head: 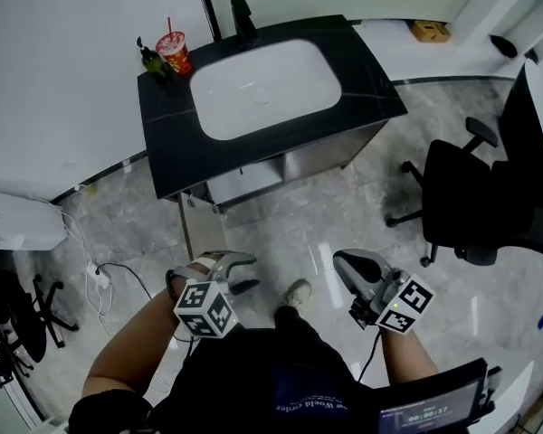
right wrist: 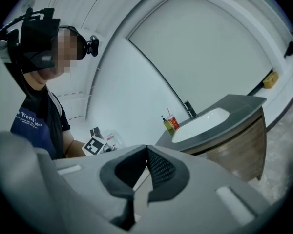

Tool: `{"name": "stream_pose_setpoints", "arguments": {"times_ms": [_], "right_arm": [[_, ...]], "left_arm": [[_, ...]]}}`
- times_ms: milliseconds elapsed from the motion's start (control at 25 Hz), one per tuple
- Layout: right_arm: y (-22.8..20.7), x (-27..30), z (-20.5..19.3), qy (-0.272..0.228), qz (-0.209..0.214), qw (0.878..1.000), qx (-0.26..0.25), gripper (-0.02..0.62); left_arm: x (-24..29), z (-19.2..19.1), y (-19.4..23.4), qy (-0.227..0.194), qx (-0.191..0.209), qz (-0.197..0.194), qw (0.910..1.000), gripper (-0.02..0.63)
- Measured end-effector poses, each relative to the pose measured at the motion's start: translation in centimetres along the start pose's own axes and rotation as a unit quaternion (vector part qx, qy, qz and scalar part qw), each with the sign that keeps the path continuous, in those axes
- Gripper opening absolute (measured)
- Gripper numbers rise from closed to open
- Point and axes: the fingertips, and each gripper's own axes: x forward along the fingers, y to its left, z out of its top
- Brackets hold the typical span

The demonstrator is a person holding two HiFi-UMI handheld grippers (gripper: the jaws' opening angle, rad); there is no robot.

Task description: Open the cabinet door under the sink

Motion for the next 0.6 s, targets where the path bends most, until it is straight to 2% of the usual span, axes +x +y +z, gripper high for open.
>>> {"name": "stream_pose_setpoints", "arguments": {"times_ms": [120, 240, 320, 440, 600], "right_arm": [[0.4, -1.2, 3.3, 0.0, 0.019, 1.0, -0.014, 0.002], [1.2, -1.7, 6.7, 0.0, 0.037, 0.999, -0.037, 0.002], [1.6, -1.6, 8.6, 0.005, 0.049, 0.997, -0.055, 0.002], [1.6, -1.2, 11.2, 0.009, 0.06, 0.995, -0.073, 0.002], [1.3, 0.1, 14.6, 0.014, 0.071, 0.993, -0.094, 0.002]], "left_arm": [[-1.7, 5.4, 1.7, -0.073, -0.07, 0.034, 0.9943, 0.164], [-4.3, 9.9, 3.7, -0.148, -0.129, 0.068, 0.9782, 0.13], [-6.4, 12.3, 5.8, -0.203, -0.172, 0.093, 0.9596, 0.101], [-9.7, 15.0, 9.1, -0.274, -0.229, 0.124, 0.9259, 0.08], [-14.0, 17.3, 14.2, -0.353, -0.274, 0.173, 0.8777, 0.05]]}}
